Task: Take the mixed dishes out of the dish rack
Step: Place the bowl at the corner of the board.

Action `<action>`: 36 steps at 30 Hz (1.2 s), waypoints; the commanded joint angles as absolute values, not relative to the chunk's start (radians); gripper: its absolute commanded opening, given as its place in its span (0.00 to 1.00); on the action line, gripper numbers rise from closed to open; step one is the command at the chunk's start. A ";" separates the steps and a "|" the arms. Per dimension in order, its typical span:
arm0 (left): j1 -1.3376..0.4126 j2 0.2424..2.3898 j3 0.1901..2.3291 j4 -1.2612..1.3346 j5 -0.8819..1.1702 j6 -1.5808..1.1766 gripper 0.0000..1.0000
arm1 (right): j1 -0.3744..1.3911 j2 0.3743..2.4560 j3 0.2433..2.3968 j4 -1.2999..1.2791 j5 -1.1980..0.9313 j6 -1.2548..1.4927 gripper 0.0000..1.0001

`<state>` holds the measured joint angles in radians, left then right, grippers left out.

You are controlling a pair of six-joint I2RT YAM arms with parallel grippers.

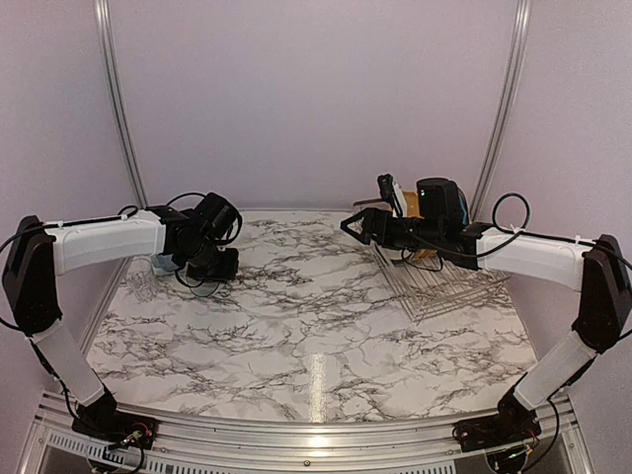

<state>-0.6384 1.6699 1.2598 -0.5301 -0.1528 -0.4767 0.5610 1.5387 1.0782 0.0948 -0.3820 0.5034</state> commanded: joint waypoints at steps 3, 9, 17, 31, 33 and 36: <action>-0.612 1.724 1.249 -0.759 -0.423 -0.383 0.00 | 0.561 1.529 1.127 0.065 -0.364 0.480 0.90; -0.578 1.827 1.275 -0.789 -0.469 -0.323 0.00 | 0.560 1.526 1.116 0.063 -0.362 0.483 0.90; -0.533 1.926 1.334 -0.796 -0.520 -0.269 0.00 | 0.561 1.503 1.102 0.046 -0.341 0.480 0.90; -0.526 1.971 1.311 -0.814 -0.495 -0.261 0.08 | 0.561 1.504 1.111 0.020 -0.308 0.453 0.90; -0.527 1.956 1.318 -0.816 -0.489 -0.261 0.16 | 0.561 1.503 1.133 -0.037 -0.272 0.420 0.90; -0.526 1.934 1.329 -0.816 -0.474 -0.262 0.26 | 0.560 1.496 1.172 -0.120 -0.190 0.361 0.91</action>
